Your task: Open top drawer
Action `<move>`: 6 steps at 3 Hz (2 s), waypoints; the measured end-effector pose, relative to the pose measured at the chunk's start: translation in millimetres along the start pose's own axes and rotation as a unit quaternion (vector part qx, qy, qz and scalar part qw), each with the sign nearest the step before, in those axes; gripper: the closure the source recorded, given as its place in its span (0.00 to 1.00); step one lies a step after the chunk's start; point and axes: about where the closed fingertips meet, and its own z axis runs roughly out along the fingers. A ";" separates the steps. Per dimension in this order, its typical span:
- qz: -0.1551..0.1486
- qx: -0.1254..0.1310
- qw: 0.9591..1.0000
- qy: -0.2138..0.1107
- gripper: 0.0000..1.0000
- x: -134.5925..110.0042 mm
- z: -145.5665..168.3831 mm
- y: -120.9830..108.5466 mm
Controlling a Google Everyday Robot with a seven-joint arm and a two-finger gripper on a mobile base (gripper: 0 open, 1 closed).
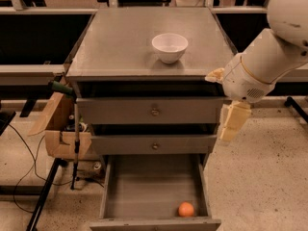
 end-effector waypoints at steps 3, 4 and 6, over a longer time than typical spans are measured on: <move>-0.007 -0.015 0.999 -0.027 0.00 -4.6 62.2 -32.8; 0.002 -0.032 0.999 -0.039 0.00 -0.6 117.1 -55.1; 0.037 -0.016 0.998 -0.057 0.00 9.2 182.9 -101.3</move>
Offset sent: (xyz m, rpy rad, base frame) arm 0.0301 0.0146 -0.0273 0.0502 -0.0036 0.0340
